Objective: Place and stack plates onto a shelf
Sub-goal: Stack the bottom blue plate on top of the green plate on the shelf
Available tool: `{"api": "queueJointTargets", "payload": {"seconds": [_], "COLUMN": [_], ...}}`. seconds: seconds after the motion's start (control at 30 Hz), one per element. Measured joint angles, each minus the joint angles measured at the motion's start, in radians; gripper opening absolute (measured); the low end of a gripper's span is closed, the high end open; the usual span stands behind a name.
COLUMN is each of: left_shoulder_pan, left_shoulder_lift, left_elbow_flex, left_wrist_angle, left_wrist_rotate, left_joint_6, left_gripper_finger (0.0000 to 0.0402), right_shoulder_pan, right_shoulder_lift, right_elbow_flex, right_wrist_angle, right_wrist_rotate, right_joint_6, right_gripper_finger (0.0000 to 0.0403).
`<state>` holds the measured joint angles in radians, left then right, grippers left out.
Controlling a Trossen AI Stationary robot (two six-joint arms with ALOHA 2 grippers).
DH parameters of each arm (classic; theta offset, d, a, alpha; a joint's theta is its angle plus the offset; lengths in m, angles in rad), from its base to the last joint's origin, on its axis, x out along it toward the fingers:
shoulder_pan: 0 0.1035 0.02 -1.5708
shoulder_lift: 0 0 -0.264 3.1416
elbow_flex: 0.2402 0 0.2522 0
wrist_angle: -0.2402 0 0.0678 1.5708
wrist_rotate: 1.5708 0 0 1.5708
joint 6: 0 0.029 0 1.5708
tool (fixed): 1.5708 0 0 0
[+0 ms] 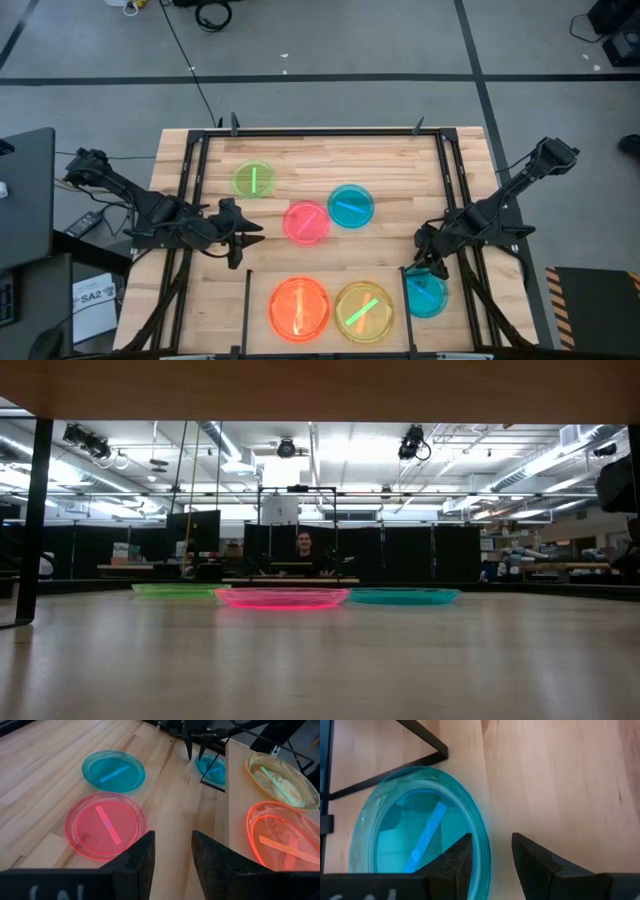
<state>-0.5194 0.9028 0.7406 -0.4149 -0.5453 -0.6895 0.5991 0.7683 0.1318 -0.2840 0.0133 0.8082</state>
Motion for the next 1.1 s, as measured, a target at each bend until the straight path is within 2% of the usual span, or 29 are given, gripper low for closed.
{"api": "queueJointTargets", "payload": {"seconds": [0.2,0.8,1.1], "left_shoulder_pan": [0.000,0.000,0.000], "left_shoulder_lift": [0.000,0.000,0.000], "left_elbow_flex": [0.000,0.000,0.000], "left_wrist_angle": [0.000,-0.001,-0.001], "left_wrist_rotate": [0.000,0.000,0.000], "left_joint_6": [-0.001,-0.006,-0.006], "left_gripper_finger": [0.0134,0.0134,0.0135], "right_shoulder_pan": [0.000,0.000,0.000], "right_shoulder_lift": [0.042,0.043,0.043], "right_elbow_flex": [0.003,0.000,0.000], "right_wrist_angle": [0.014,0.036,0.034], "right_wrist_rotate": [-0.005,-0.008,-0.016], "right_joint_6": [0.000,-0.045,-0.047], "right_gripper_finger": [0.0144,0.0144,0.0105]}}
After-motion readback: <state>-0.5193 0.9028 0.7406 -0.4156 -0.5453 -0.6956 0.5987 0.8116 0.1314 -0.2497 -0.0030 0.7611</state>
